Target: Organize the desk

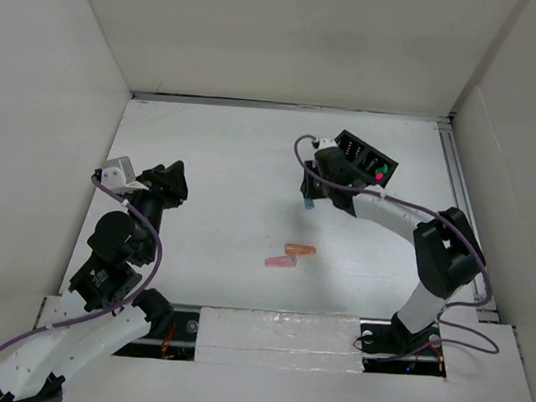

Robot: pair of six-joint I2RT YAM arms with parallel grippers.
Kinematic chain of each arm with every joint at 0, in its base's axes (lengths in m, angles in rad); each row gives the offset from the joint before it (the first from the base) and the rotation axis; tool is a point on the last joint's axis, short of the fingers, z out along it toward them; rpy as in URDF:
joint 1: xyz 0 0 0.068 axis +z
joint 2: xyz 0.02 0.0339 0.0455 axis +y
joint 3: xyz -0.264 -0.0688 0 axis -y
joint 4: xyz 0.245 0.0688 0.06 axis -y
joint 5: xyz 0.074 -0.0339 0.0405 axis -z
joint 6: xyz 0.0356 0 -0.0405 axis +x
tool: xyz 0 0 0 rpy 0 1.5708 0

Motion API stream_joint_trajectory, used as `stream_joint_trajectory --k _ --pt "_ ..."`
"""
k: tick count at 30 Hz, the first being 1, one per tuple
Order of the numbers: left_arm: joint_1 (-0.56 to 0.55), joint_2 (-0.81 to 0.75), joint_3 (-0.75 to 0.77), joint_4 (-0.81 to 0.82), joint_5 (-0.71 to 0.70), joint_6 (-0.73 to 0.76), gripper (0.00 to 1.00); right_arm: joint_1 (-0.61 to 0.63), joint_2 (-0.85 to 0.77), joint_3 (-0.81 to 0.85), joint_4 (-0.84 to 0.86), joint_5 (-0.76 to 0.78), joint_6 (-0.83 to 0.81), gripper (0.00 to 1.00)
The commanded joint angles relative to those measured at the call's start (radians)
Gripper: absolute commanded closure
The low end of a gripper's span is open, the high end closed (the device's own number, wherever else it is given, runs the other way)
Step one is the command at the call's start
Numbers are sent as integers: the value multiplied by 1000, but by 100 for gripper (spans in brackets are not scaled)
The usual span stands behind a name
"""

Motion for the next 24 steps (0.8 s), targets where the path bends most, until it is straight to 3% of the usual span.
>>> stream_joint_trajectory --k 1,5,10,15,24 --pt "6 8 35 19 3 6 56 -43 -45 175 94 45 -15 89" --pt "6 -7 26 33 -1 12 56 -127 4 306 174 151 -63 89" --pt "6 3 30 31 2 14 56 -218 74 340 296 180 -64 88" --pt "6 8 32 27 5 12 56 -264 130 375 304 201 -74 86" --pt "6 11 30 34 11 17 56 -276 87 254 318 259 -42 85"
